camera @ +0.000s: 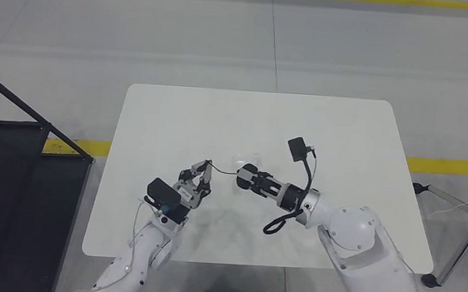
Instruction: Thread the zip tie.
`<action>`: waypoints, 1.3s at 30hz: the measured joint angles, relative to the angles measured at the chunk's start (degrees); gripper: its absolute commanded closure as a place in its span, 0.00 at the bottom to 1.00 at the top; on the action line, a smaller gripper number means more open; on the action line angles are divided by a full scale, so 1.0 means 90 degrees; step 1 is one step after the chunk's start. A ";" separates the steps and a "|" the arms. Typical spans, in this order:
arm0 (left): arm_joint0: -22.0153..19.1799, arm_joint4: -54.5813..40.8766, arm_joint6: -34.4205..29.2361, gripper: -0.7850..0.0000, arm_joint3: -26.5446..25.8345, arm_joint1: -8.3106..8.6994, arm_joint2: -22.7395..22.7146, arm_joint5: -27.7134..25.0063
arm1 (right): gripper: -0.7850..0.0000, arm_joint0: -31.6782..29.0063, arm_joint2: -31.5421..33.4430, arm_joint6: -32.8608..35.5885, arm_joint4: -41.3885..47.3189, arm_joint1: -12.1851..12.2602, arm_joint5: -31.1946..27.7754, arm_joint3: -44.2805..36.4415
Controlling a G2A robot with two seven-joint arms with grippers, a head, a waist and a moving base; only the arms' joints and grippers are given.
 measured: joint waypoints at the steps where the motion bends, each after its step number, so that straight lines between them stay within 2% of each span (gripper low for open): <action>1: -0.0002 -0.0023 0.0006 1.00 0.0000 -0.0004 -0.0003 0.0012 | 0.83 0.0000 -0.0002 0.0005 -0.0010 0.0000 0.0004 -0.0003; 7: -0.0005 -0.0065 0.0038 1.00 0.0006 -0.0022 -0.0011 0.0032 | 0.72 0.0001 -0.0021 0.0027 -0.0096 0.0004 0.0050 -0.0015; 9: -0.0004 -0.0059 0.0041 1.00 0.0006 -0.0026 -0.0011 0.0032 | 0.65 0.0004 -0.0029 0.0035 -0.0115 0.0004 0.0064 -0.0018; 22: -0.0009 0.0028 0.0064 1.00 0.0037 -0.0056 0.0004 0.0078 | 0.63 -0.0124 0.0049 -0.0021 0.0031 0.0008 -0.0157 -0.0108; 28: -0.0048 0.0264 0.0219 1.00 0.0131 -0.0092 0.0058 0.0478 | 0.63 -0.0312 0.0262 0.0019 0.0280 0.0036 -0.0370 -0.0225; 39: -0.0102 0.0370 0.0253 1.00 0.0241 -0.0135 0.0136 0.0555 | 0.66 -0.0475 0.0325 0.0070 0.0361 0.0057 -0.0616 -0.0310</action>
